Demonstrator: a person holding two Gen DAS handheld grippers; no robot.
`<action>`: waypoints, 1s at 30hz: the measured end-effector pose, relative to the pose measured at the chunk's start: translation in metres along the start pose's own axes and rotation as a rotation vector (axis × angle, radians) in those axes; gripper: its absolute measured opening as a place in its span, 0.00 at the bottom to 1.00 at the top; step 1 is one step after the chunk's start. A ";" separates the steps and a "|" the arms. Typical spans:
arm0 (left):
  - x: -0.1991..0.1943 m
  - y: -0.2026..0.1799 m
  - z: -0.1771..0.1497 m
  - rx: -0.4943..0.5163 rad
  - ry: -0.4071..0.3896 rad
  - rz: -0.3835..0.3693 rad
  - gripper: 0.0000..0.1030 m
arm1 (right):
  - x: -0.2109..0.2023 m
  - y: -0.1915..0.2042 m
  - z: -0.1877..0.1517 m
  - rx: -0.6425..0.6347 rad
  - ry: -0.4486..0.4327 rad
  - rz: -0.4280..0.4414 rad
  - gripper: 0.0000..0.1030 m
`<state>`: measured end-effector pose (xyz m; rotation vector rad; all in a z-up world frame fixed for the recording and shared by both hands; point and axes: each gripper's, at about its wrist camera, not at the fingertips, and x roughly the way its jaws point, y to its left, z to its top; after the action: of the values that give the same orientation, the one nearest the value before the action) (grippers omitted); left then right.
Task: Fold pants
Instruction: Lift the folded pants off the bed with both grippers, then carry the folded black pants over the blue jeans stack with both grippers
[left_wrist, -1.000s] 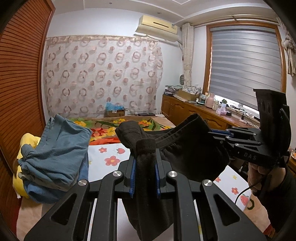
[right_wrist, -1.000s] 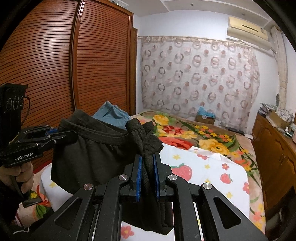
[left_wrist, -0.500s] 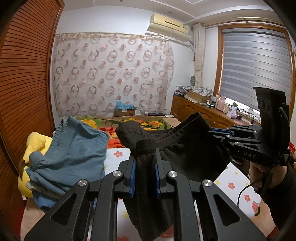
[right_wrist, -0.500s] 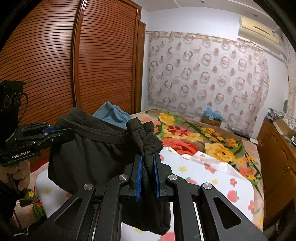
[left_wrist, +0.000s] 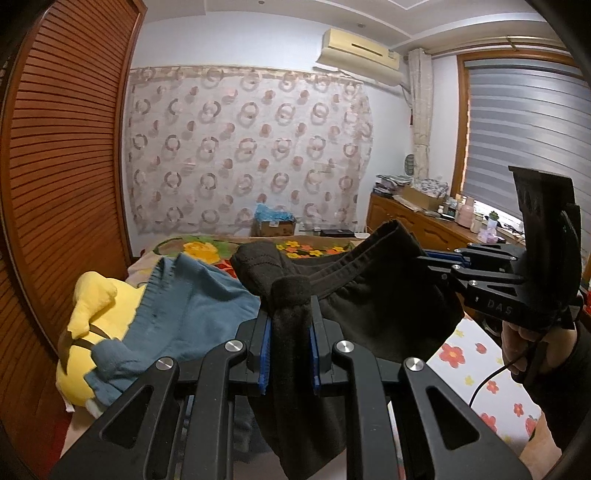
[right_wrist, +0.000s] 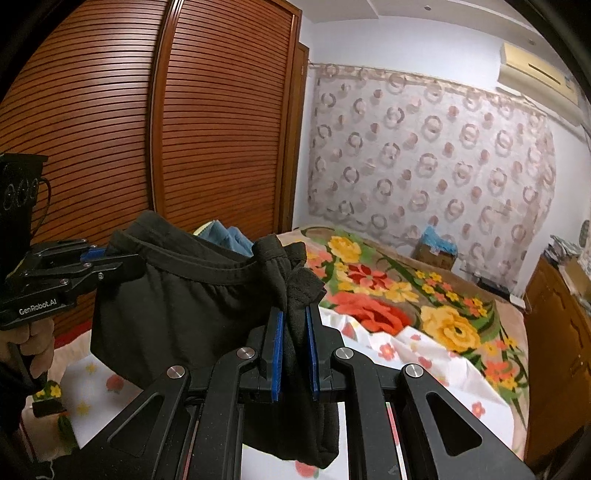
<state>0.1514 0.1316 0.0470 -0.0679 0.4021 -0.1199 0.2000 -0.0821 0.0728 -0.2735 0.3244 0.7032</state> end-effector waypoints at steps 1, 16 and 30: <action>0.000 0.002 0.000 -0.003 -0.001 0.004 0.17 | 0.003 0.000 0.001 -0.006 -0.001 0.000 0.11; -0.006 0.043 -0.006 -0.071 -0.058 0.099 0.17 | 0.056 -0.007 0.019 -0.096 -0.041 0.091 0.11; -0.004 0.069 -0.021 -0.181 -0.072 0.199 0.17 | 0.126 -0.013 0.034 -0.200 -0.046 0.181 0.11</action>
<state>0.1462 0.1994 0.0230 -0.2094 0.3452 0.1151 0.3056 -0.0062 0.0580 -0.4209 0.2372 0.9207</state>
